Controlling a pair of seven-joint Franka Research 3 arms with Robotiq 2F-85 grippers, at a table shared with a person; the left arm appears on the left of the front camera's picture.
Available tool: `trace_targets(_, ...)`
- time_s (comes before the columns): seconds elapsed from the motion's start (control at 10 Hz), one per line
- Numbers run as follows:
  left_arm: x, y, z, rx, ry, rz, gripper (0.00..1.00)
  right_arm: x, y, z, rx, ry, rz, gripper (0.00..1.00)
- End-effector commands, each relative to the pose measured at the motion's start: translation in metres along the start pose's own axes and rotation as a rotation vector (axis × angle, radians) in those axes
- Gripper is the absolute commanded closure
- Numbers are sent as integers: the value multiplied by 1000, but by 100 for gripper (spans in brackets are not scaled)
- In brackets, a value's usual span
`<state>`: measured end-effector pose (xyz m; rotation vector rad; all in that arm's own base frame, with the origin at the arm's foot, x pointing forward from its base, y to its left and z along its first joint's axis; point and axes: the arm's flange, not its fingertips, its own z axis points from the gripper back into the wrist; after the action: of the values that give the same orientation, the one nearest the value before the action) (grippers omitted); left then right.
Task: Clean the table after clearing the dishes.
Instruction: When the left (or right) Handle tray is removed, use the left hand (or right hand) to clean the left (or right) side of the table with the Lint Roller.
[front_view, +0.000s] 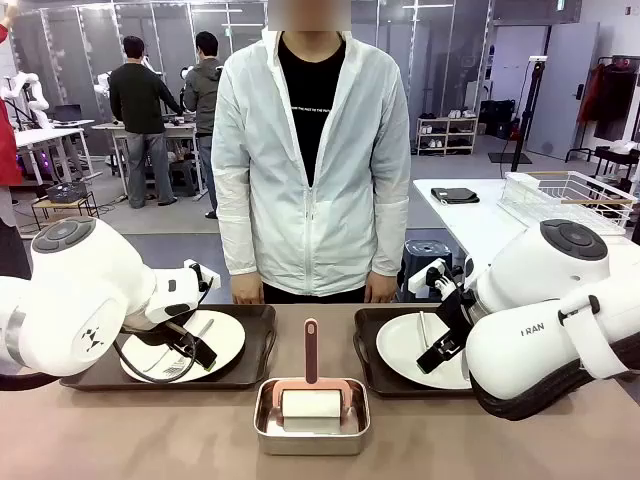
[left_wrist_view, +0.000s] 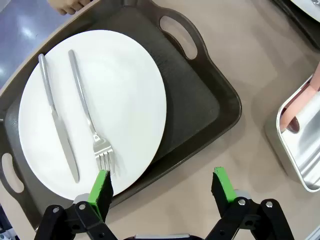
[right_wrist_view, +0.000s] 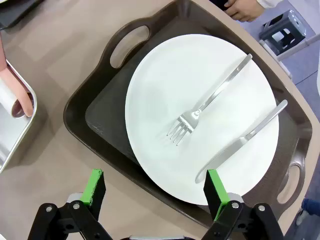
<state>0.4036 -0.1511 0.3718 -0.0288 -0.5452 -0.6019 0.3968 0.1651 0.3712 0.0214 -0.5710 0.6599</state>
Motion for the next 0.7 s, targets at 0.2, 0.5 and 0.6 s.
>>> trace_targets(0.2, 0, 0, 0, 0, 0, 0, 0, 0, 0, 0, 0, 0, 0, 0)
trace_targets(0.5, 0, 0, 0, 0, 0, 0, 0, 0, 0, 0, 0, 0, 0, 0)
trace_targets(0.6, 0, 0, 0, 0, 0, 0, 0, 0, 0, 0, 0, 0, 0, 0)
